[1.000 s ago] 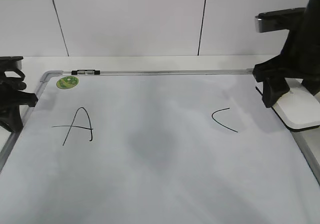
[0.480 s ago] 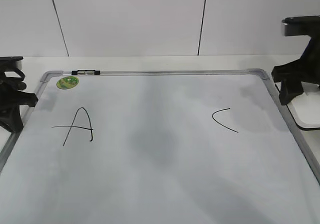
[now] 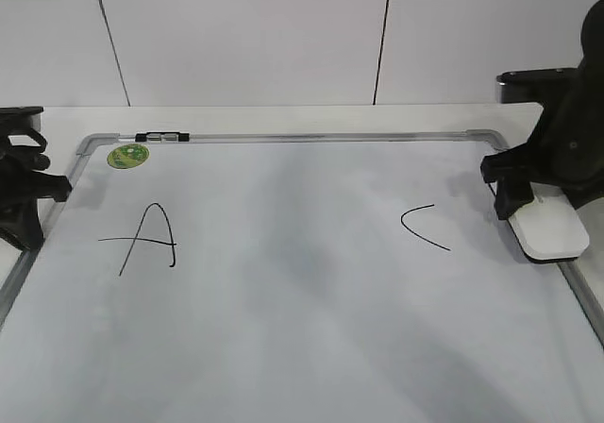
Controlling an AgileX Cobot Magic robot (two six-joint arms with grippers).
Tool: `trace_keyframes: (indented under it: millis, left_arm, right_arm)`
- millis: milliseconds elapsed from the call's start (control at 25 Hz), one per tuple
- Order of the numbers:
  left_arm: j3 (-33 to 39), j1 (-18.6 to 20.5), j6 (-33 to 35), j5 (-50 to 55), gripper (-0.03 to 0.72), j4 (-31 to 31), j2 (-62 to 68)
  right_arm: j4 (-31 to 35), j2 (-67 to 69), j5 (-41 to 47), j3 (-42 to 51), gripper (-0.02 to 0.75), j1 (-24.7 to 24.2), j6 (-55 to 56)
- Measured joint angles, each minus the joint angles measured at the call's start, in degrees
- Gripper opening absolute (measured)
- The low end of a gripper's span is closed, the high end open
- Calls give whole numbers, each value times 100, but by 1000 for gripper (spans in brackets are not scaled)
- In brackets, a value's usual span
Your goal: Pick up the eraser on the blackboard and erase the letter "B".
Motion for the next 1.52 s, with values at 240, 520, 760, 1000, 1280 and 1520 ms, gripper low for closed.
trace_keyframes:
  millis: [240, 520, 760, 1000, 1280, 1520]
  left_arm:
    - [0, 0, 0, 15, 15, -9, 0]
    - [0, 0, 0, 15, 15, -12, 0]
    - [0, 0, 0, 21, 15, -21, 0]
    - [0, 0, 0, 21, 15, -21, 0]
    - [0, 0, 0, 28, 14, -24, 0]
    - [0, 0, 0, 28, 14, -33, 0]
  right_arm:
    - [0, 321, -32, 0, 540, 0, 0]
    - [0, 343, -46, 0, 540, 0, -4]
    - [0, 460, 0, 0, 540, 0, -4]
    - [27, 474, 10, 0, 559, 0, -4]
    - [40, 484, 109, 0, 584, 0, 57]
    - [40, 484, 151, 0, 584, 0, 65]
